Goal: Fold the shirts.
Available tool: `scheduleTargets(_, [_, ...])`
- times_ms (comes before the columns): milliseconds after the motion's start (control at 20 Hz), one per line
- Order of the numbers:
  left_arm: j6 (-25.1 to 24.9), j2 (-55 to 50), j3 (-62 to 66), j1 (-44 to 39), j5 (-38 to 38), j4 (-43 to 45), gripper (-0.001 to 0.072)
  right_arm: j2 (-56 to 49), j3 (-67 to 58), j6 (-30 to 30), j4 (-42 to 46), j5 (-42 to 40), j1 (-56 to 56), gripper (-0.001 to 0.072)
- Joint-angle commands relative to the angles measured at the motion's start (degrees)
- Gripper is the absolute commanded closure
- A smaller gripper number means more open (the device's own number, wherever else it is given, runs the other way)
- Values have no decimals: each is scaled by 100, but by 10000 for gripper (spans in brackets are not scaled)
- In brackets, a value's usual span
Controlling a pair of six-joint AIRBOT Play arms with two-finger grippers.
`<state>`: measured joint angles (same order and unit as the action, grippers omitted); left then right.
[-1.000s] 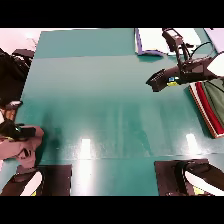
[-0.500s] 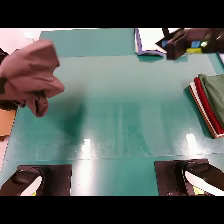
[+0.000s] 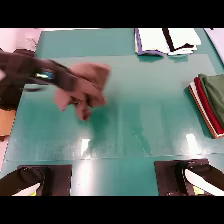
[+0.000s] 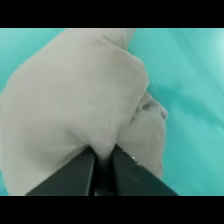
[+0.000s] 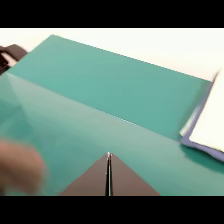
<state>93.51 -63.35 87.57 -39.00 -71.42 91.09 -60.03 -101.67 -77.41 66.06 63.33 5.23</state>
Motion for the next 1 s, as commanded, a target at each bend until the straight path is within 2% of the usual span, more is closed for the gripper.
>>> scheduleTargets(0, [-564,-1261,31,-780,638,-627,675,2,57,-125,-15,334,-310,695])
scheduleTargets(50, [-614,-1512,28,-859,817,-774,455,-2,129,-125,-15,444,-374,695])
scheduleTargets(100, [-610,-1672,42,-857,922,-929,126,-4,214,-125,-37,538,-424,695])
scheduleTargets(150, [-592,-1762,59,-793,975,-966,94,-2,306,-129,-70,599,-485,693])
scheduleTargets(200, [-590,-1766,61,-682,1001,-909,92,-2,411,-129,-111,678,-549,656])
scheduleTargets(250, [-588,-1749,76,-468,960,-903,92,-2,564,-127,-212,796,-658,520])
scheduleTargets(300, [-507,-1709,76,-201,844,-901,92,0,758,-125,-203,966,-793,449])
scheduleTargets(450, [-332,-1687,70,772,249,-946,92,2,1764,-94,-199,1766,-1362,448])
scheduleTargets(550, [-341,-1687,-13,1314,173,-1250,92,0,2745,-52,-188,1915,-1829,446])
scheduleTargets(600, [-354,-1687,-98,1521,192,-1456,92,-2,3274,-52,-199,1845,-2046,401])
scheduleTargets(650, [-354,-1687,-186,1668,210,-1609,92,-9,3860,-52,-203,1705,-2262,224])
scheduleTargets(700, [-352,-1687,-291,1775,260,-1746,92,-55,4363,-55,-232,1543,-2426,159])
scheduleTargets(800, [-354,-1690,-485,1823,415,-1895,92,-326,5228,-15,-468,1143,-2581,160])
scheduleTargets(950, [-354,-1690,-629,1823,485,-2035,92,-911,5807,262,-984,605,-2424,163])
